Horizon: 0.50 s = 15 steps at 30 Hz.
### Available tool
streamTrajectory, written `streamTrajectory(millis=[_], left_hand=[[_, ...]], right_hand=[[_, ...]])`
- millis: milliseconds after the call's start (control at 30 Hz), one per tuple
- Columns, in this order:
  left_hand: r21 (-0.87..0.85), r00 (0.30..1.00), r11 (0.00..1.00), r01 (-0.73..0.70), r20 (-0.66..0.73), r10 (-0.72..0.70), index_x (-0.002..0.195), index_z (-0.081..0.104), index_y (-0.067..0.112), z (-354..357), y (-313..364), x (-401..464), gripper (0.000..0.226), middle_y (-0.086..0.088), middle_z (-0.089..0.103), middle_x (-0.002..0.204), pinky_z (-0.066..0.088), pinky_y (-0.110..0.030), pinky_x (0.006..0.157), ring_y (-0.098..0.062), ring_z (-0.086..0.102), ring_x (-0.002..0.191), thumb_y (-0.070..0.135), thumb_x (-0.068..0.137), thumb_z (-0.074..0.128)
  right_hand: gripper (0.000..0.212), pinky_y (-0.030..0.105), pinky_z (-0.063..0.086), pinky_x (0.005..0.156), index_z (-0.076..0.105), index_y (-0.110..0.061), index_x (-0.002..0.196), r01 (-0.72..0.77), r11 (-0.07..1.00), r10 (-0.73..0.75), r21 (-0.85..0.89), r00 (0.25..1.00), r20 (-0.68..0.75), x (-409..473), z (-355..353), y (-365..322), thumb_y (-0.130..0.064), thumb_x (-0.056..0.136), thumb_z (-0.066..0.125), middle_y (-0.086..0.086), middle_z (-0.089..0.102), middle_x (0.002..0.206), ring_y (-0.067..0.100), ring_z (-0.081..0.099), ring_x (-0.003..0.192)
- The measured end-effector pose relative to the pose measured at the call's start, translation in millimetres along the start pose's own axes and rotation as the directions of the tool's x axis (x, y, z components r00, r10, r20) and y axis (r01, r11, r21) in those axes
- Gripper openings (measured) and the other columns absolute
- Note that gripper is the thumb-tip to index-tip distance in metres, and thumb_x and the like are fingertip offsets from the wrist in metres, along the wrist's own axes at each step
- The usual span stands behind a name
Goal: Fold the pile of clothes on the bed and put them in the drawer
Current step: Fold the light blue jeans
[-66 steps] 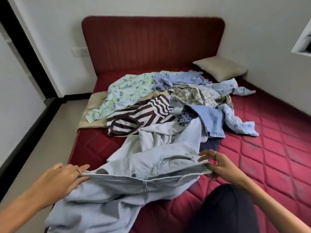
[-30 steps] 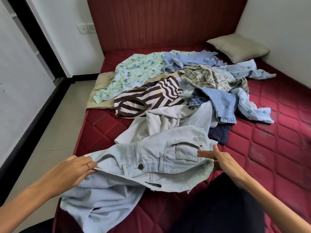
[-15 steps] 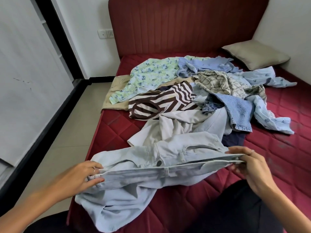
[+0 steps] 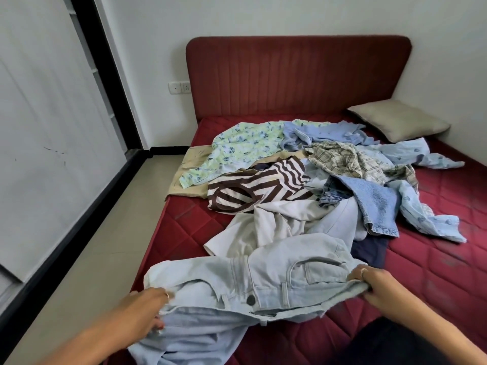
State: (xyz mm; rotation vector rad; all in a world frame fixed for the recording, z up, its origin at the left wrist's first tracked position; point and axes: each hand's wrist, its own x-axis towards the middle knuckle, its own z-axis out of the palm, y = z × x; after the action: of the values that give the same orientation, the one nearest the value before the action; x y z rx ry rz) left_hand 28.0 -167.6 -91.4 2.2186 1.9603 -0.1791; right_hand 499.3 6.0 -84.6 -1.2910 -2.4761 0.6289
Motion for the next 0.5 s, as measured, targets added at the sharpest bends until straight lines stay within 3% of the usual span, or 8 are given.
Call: streamTrajectory(millis=[67, 100, 167, 200, 233, 300, 400, 500], left_hand=[[-0.046, 0.996, 0.998, 0.041, -0.074, -0.045, 0.079, 0.06, 0.03, -25.1, 4.0, 5.6, 0.024, 0.011, 0.064, 0.078, 0.033, -0.02, 0.053, -0.004, 0.062, 0.067, 0.041, 0.065, 0.075], [-0.103, 0.987, 0.99, 0.096, -0.119, -0.108, 0.071, 0.059, 0.022, -50.2, -2.5, 13.5, 0.015, 0.006, 0.062, 0.071, 0.033, -0.02, 0.052, -0.008, 0.06, 0.063, 0.035, 0.073, 0.066], [0.023, 0.962, 0.994, 0.108, -0.253, -0.099, 0.075, 0.062, 0.016, -115.4, -23.9, 33.5, 0.008, -0.001, 0.061, 0.074, 0.041, -0.024, 0.06, -0.015, 0.06, 0.07, 0.019, 0.082, 0.06], [-0.077, 0.925, 0.988, 0.133, -0.349, -0.152, 0.08, 0.065, 0.013, -157.7, -36.4, 43.6, 0.004, -0.006, 0.063, 0.076, 0.043, -0.028, 0.062, -0.023, 0.063, 0.076, 0.009, 0.08, 0.065], [-0.186, 0.854, 0.968, 0.165, -0.465, -0.235, 0.083, 0.067, 0.009, -196.8, -46.8, 50.4, 0.011, -0.012, 0.064, 0.076, 0.041, -0.028, 0.061, -0.03, 0.065, 0.078, -0.001, 0.078, 0.067], [-0.229, 0.703, 0.968, 0.105, -0.671, -0.235, 0.079, 0.063, 0.009, -279.2, -51.4, 48.0, 0.019, -0.014, 0.06, 0.071, 0.04, -0.024, 0.056, -0.03, 0.064, 0.074, -0.009, 0.076, 0.069], [-0.35, 0.426, 0.937, -0.012, -0.849, -0.312, 0.068, 0.055, 0.017, -406.2, -45.9, 24.0, 0.025, 0.007, 0.059, 0.061, 0.042, -0.017, 0.055, -0.016, 0.06, 0.064, 0.008, 0.077, 0.076], [-0.487, 0.146, 0.781, -0.391, -0.871, -0.469, 0.059, 0.053, 0.023, -515.4, -30.6, -14.4, 0.025, 0.013, 0.055, 0.053, 0.048, -0.023, 0.059, -0.008, 0.054, 0.058, 0.017, 0.07, 0.074]], right_hand=[[0.042, 0.01, 0.038, 0.055, 0.056, -0.043, 0.064, -0.01, 0.999, 0.007, -0.031, 0.996, -0.084, 18.5, -13.9, -5.8, -0.002, 0.066, 0.064, -0.019, 0.06, 0.062, -0.009, 0.057, 0.065], [0.041, 0.014, 0.037, 0.054, 0.055, -0.038, 0.059, -0.015, 0.997, 0.005, -0.076, 0.991, -0.131, 29.5, -27.9, -15.3, 0.0, 0.07, 0.065, -0.016, 0.057, 0.055, -0.005, 0.057, 0.062], [0.028, 0.025, 0.037, 0.058, 0.068, -0.021, 0.064, -0.045, 0.99, 0.012, -0.137, 0.971, -0.237, 57.4, -71.2, -41.2, 0.003, 0.079, 0.068, 0.0, 0.066, 0.061, 0.012, 0.065, 0.065], [0.013, 0.029, 0.035, 0.059, 0.071, -0.005, 0.069, -0.033, 0.987, -0.021, -0.159, 0.944, -0.328, 71.6, -99.7, -58.3, 0.003, 0.079, 0.07, 0.014, 0.067, 0.065, 0.03, 0.066, 0.067], [0.006, 0.03, 0.031, 0.059, 0.071, 0.003, 0.073, -0.021, 0.982, -0.062, -0.19, 0.905, -0.421, 81.5, -129.8, -79.5, 0.002, 0.078, 0.072, 0.022, 0.066, 0.068, 0.033, 0.064, 0.066], [0.006, 0.027, 0.026, 0.059, 0.071, 0.006, 0.077, 0.019, 0.97, -0.16, -0.241, 0.798, -0.581, 98.0, -194.5, -122.2, 0.001, 0.077, 0.074, 0.025, 0.067, 0.07, 0.028, 0.06, 0.066], [0.02, 0.027, 0.027, 0.059, 0.071, 0.007, 0.082, 0.124, 0.95, -0.307, -0.288, 0.557, -0.772, 111.6, -297.6, -192.9, -0.012, 0.081, 0.072, 0.031, 0.065, 0.074, 0.023, 0.06, 0.074], [0.025, 0.027, 0.033, 0.055, 0.07, 0.003, 0.085, 0.193, 0.938, -0.339, -0.289, 0.332, -0.88, 117.5, -402.1, -266.5, -0.021, 0.087, 0.065, 0.02, 0.064, 0.072, 0.015, 0.062, 0.076]])
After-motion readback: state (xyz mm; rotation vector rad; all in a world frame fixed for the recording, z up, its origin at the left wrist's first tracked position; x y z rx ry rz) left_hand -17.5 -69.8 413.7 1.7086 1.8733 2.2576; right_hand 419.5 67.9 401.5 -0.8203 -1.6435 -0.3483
